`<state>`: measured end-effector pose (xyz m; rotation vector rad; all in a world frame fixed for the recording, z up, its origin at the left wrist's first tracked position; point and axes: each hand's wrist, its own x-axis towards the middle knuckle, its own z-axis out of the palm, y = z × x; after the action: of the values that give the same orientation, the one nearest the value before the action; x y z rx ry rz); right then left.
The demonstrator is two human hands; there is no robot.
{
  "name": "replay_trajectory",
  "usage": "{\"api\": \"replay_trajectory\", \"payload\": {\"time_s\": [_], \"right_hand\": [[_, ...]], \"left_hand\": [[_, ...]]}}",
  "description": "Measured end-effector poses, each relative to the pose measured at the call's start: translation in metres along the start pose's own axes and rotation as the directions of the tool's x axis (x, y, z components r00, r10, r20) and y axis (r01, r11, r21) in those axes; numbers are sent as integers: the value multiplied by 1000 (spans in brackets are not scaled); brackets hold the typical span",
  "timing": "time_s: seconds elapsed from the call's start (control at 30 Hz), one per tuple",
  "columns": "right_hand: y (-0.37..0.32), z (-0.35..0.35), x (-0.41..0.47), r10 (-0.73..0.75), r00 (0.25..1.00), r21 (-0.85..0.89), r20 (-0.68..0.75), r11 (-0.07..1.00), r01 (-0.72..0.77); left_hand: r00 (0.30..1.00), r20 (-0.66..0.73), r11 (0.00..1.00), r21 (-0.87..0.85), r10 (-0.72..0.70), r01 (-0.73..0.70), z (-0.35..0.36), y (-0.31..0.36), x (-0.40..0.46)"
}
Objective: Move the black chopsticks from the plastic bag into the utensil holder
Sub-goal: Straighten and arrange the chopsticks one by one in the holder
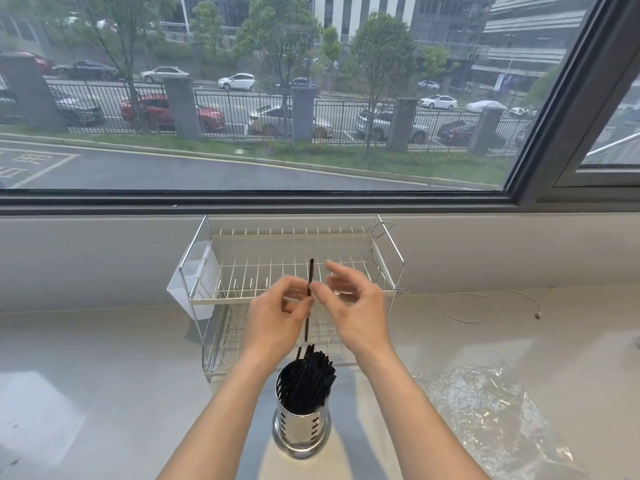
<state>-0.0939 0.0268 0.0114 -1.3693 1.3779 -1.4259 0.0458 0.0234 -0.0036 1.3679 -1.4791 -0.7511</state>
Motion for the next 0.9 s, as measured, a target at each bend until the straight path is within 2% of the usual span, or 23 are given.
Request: {"api": "replay_trajectory", "payload": {"time_s": [0.07, 0.13, 0.17, 0.23, 0.3, 0.37, 0.4, 0.43, 0.5, 0.53, 0.6, 0.7, 0.77, 0.83, 0.9], "right_hand": [[14, -12, -6, 140, 990, -24, -31, 990, -140], [34, -24, -15, 358, 934, -22, -11, 933, -359], [43, -28, -19, 465, 885, 37, 25, 884, -466], [54, -33, -26, 594, 798, 289, 105, 749, -596], [56, -35, -28, 623, 774, 545, 112, 613, -572], [54, -35, -26, 607, 792, 705, 61, 536, -464], [52, -34, -24, 589, 808, 718, 20, 554, -421], [50, -33, -23, 572, 820, 676, -30, 616, -405], [50, -32, -23, 546, 826, 510, -141, 755, -412], [53, -31, -23, 543, 821, 460, -176, 783, -419], [56, -31, -23, 556, 814, 464, -167, 773, -433], [54, -29, -21, 560, 824, 622, -89, 678, -393], [50, -27, -17, 547, 833, 683, -89, 642, -348], [45, -26, -14, 519, 844, 695, -132, 656, -295], [42, -29, -12, 485, 842, 665, -236, 713, -224]], "left_hand": [[993, -89, 990, -126, -72, 60, -3, -2, -1], [972, -134, 933, -331, -195, 142, -6, -6, -4], [958, -136, 891, -419, -254, 176, -7, -8, -6], [937, -108, 819, -526, -331, 229, -7, -13, -11], [927, -50, 777, -563, -372, 282, -4, -21, -19], [917, -7, 757, -567, -399, 325, 0, -29, -28], [914, 7, 750, -569, -406, 338, 1, -32, -32], [912, 18, 741, -577, -409, 344, 3, -34, -35], [911, 30, 711, -616, -411, 341, 5, -37, -39], [910, 36, 692, -637, -414, 340, 6, -37, -39], [908, 54, 660, -669, -416, 342, 6, -37, -39], [908, 113, 621, -695, -404, 362, 8, -36, -38], [910, 156, 611, -696, -385, 378, 9, -35, -40], [908, 182, 603, -696, -376, 389, 10, -36, -42], [906, 198, 606, -688, -373, 400, 8, -40, -42]]}}
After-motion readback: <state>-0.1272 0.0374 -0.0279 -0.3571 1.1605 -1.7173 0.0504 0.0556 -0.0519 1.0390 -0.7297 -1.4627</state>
